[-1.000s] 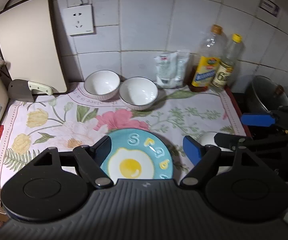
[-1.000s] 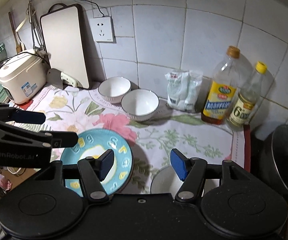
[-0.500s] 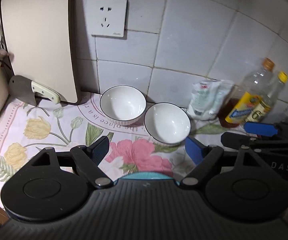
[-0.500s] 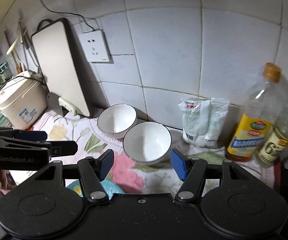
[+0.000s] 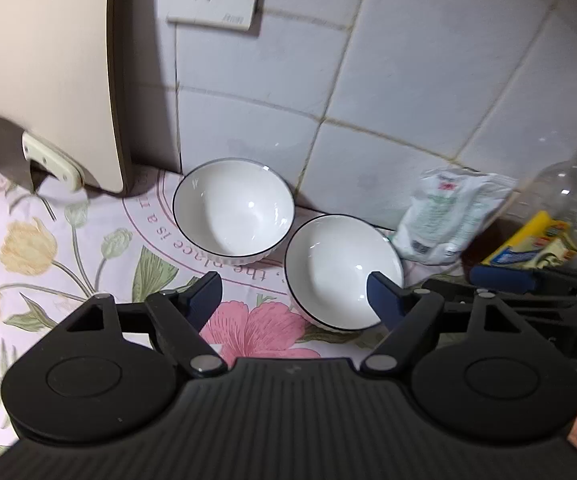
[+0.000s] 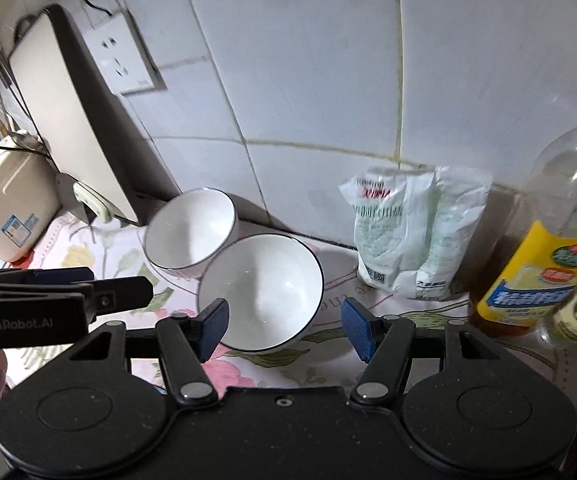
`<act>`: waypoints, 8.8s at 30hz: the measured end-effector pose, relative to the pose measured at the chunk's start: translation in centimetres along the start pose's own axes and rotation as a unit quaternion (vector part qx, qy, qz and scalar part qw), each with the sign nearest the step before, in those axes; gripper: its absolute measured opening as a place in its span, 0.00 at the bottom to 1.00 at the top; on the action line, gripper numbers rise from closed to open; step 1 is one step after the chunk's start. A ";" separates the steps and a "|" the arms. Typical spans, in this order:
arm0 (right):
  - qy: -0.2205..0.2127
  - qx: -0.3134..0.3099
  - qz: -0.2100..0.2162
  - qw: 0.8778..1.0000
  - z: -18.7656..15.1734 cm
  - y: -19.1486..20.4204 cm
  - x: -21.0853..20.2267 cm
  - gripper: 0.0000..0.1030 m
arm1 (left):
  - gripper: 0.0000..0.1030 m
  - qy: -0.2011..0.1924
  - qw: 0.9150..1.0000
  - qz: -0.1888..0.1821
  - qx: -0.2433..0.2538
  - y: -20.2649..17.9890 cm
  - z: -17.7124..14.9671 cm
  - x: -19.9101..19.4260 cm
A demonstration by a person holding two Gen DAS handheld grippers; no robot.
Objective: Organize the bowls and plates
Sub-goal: 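Move both grippers to the white bowl by the wall tiles, then close both grippers on that white bowl's rim, then lift the held bowl and lower it toward the placed white bowl, then set the held bowl into the placed white bowl and open both grippers, then move both grippers to the white bowl by the wall tiles, then close both grippers on the rim of that white bowl, then lift the third white bowl and lower it onto the two stacked bowls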
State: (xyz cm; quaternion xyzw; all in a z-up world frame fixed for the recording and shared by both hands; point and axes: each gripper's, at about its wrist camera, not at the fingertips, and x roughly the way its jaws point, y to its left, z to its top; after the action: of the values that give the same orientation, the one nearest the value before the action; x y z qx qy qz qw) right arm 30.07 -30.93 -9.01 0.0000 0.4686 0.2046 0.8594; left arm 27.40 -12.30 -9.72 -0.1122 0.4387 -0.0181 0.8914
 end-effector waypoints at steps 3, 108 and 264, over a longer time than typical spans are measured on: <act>0.014 0.006 0.005 1.000 -0.4 -0.9 2.5 0.58 | 0.65 0.013 1.000 0.008 -0.002 0.1 -0.2 2.2; 0.045 0.181 -0.047 0.981 -19.3 -4.8 -16.0 0.21 | 0.12 0.021 0.995 -0.086 0.052 -12.9 -17.2 -12.3; 0.087 0.119 0.017 0.989 4.2 5.1 15.3 0.23 | 0.10 0.069 0.990 0.023 -0.124 9.6 2.9 9.3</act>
State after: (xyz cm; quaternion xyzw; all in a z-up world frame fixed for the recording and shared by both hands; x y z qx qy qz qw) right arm 38.95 -20.07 -18.06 0.0920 0.5625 0.1613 0.8057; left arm 34.73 -3.59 -17.29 -0.2100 0.5006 0.0489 0.8384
